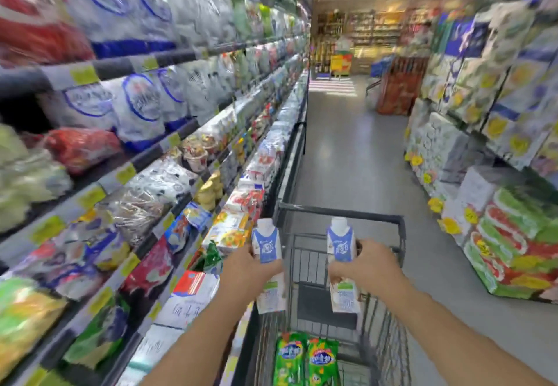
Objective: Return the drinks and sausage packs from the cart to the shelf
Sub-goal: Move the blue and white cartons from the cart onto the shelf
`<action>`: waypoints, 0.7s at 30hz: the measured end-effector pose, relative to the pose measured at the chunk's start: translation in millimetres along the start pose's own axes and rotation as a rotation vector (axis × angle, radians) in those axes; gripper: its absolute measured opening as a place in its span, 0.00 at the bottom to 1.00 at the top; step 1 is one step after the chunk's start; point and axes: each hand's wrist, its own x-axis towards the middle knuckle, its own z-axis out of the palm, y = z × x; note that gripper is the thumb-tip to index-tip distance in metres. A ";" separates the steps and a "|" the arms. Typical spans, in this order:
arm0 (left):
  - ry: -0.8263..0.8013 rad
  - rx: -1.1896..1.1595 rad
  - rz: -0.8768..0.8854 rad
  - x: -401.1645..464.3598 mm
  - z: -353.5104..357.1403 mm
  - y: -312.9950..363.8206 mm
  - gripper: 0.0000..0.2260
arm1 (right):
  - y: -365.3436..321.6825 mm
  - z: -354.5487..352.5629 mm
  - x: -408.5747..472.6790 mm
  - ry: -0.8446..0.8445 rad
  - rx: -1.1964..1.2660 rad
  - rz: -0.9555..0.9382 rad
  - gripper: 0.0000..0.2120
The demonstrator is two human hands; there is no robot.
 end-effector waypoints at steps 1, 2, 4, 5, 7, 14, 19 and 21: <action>0.026 -0.012 0.004 -4.3 -11.7 9.0 0.13 | -12.2 -7.9 -2.3 -0.001 -0.009 -0.026 0.14; 0.052 -0.031 0.008 -9.3 -22.4 17.0 0.14 | -22.8 -15.2 -4.7 -0.004 -0.017 -0.055 0.13; 0.109 -0.054 0.018 -20.4 -41.9 28.6 0.15 | -41.1 -25.8 -9.9 -0.019 -0.001 -0.109 0.13; 0.139 -0.053 0.018 -27.3 -50.5 33.3 0.16 | -49.2 -29.1 -12.5 -0.026 0.010 -0.139 0.13; 0.209 -0.059 0.010 -44.9 -65.5 42.2 0.12 | -63.9 -33.3 -17.9 -0.051 0.012 -0.208 0.12; 0.436 -0.039 -0.036 -128.0 -107.5 38.0 0.13 | -111.5 -14.4 -52.1 -0.223 0.000 -0.466 0.16; 0.656 -0.022 -0.186 -210.0 -143.8 1.8 0.16 | -146.5 25.3 -111.9 -0.383 -0.030 -0.658 0.17; 0.738 -0.032 -0.243 -250.7 -162.6 -12.4 0.15 | -161.7 43.4 -142.8 -0.458 -0.018 -0.711 0.17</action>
